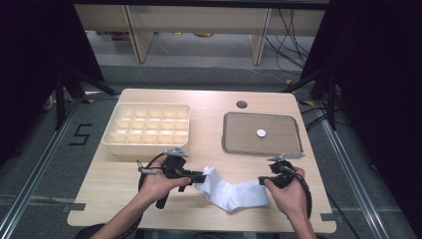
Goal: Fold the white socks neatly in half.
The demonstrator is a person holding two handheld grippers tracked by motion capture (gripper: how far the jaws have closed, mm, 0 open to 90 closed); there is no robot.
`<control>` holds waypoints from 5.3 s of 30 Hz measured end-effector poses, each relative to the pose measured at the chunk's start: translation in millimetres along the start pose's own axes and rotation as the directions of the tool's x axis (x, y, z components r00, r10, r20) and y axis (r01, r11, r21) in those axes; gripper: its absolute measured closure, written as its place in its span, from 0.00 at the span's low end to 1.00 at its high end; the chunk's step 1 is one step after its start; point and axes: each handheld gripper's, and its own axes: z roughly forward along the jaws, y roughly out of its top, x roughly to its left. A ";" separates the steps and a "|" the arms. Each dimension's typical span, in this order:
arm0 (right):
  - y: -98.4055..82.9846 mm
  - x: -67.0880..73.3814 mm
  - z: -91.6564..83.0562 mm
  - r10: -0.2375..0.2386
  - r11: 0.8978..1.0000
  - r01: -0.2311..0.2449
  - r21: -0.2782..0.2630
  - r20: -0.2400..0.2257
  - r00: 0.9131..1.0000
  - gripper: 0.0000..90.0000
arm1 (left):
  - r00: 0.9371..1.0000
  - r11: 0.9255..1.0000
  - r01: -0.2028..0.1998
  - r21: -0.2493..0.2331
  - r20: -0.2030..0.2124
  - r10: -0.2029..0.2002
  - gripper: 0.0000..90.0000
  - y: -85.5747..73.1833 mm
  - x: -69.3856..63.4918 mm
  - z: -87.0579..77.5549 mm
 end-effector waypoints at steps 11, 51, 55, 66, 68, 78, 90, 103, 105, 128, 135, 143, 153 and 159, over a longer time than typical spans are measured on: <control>-12.2 -9.1 6.2 0.023 0.999 -0.024 0.043 0.008 1.000 1.00 | 1.000 1.000 -0.004 -0.003 -0.006 0.004 0.87 0.8 -0.6 -0.5; 7.5 1.9 18.5 -0.027 0.999 0.026 0.040 0.019 0.999 0.88 | 1.000 1.000 -0.021 0.005 -0.013 0.021 0.87 5.4 5.9 -7.6; 5.5 -0.3 4.8 -0.039 0.999 0.039 -0.007 0.014 0.999 0.90 | 0.999 1.000 -0.023 -0.006 -0.024 0.023 0.87 6.8 5.7 -10.5; -8.3 8.6 17.4 -0.012 0.998 0.011 0.068 0.014 1.000 1.00 | 0.999 0.999 -0.034 -0.013 -0.029 0.034 0.87 9.4 3.8 -9.1; -8.5 9.4 19.8 -0.033 0.997 0.032 0.072 0.011 0.999 1.00 | 0.999 0.999 -0.031 -0.014 -0.029 0.031 0.87 9.8 3.1 -9.2; -8.8 12.9 27.5 -0.043 0.997 0.043 0.067 -0.004 0.999 1.00 | 0.999 0.999 -0.054 -0.008 -0.009 0.053 0.87 14.0 -2.8 -4.9; -9.5 17.6 35.2 -0.025 0.997 0.026 0.070 -0.011 1.000 1.00 | 0.998 0.997 -0.068 -0.021 0.009 0.069 0.88 19.3 -8.8 -0.8; -8.4 22.2 40.4 -0.051 0.996 0.053 0.073 -0.020 0.998 1.00 | 0.997 0.997 -0.076 -0.027 0.021 0.077 0.88 23.2 -12.4 1.5; -8.0 22.6 41.2 -0.063 0.996 0.065 0.068 -0.025 0.998 1.00 | 0.997 0.997 -0.079 -0.027 0.025 0.079 0.88 24.0 -14.1 2.5; -5.3 32.3 46.5 -0.088 0.993 0.091 0.070 -0.050 0.995 1.00 | 0.993 0.994 -0.104 -0.033 0.050 0.105 0.88 27.9 -20.8 7.9; -5.2 34.5 48.5 -0.097 0.993 0.101 0.061 -0.055 0.994 1.00 | 0.993 0.993 -0.112 -0.028 0.045 0.113 0.88 28.6 -22.7 8.9; -4.8 37.2 48.9 -0.094 0.993 0.098 0.065 -0.062 0.994 1.00 | 0.991 0.992 -0.121 -0.033 0.052 0.123 0.88 29.5 -24.3 10.2; -3.7 40.0 50.2 -0.106 0.991 0.110 0.069 -0.062 0.992 1.00 | 0.991 0.991 -0.129 -0.034 0.042 0.131 0.88 30.4 -25.7 9.8; -3.5 42.9 51.8 -0.110 0.991 0.114 0.069 -0.060 0.992 1.00 | 0.990 0.991 -0.132 -0.034 0.047 0.133 0.88 31.6 -26.9 11.1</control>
